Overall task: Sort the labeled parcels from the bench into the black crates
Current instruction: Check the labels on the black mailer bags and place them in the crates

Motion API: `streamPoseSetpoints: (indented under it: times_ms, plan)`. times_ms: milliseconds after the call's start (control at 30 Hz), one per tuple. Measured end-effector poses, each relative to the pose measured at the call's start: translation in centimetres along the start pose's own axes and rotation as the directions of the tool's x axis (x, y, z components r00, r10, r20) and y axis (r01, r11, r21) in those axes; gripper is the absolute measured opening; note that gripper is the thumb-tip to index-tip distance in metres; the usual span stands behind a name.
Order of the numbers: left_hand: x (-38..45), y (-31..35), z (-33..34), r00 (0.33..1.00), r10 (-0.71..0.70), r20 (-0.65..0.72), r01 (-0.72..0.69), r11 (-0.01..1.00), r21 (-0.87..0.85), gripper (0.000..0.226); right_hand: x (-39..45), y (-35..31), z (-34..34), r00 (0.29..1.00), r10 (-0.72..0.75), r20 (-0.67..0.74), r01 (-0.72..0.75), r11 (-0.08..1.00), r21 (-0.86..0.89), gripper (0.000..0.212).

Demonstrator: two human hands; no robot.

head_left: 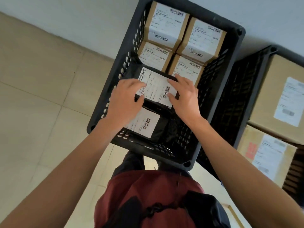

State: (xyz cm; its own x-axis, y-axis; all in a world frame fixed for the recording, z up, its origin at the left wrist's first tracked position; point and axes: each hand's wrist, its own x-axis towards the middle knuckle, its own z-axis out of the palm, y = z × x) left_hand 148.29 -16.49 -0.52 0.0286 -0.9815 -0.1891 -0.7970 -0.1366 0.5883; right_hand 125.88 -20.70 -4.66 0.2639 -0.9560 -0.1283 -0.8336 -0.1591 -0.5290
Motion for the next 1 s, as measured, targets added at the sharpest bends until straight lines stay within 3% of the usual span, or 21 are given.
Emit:
streamPoseSetpoints:
  times_ms: [67,167,400,733,1000]
  plan:
    - [1.7,-1.1,0.6,0.995,0.079,0.058,-0.087,0.984,0.153,0.037,-2.0,-0.1,0.9,0.999,-0.037,0.007,0.037,0.998,-0.046,0.050]
    - [2.8,-2.3,1.3,0.979,0.073,0.188,-0.125,0.952,0.281,0.039,-3.4,0.0,2.4,0.998,-0.017,0.052,0.020,0.998,-0.055,0.045]
    - [2.4,-3.2,2.3,0.979,0.091,0.185,-0.156,0.916,0.371,0.035,-4.0,0.2,3.8,0.999,-0.048,0.004,0.049,0.990,-0.134,0.031]
    - [3.2,-2.7,2.0,0.976,0.094,0.195,-0.160,0.921,0.356,0.032,-3.3,0.3,3.9,1.000,-0.004,0.020,0.007,0.992,-0.123,0.033]
    - [3.3,-2.7,1.6,0.975,0.098,0.198,-0.151,0.950,0.274,0.033,-3.9,-0.5,2.7,0.998,0.065,-0.011,-0.065,0.998,-0.007,0.042]
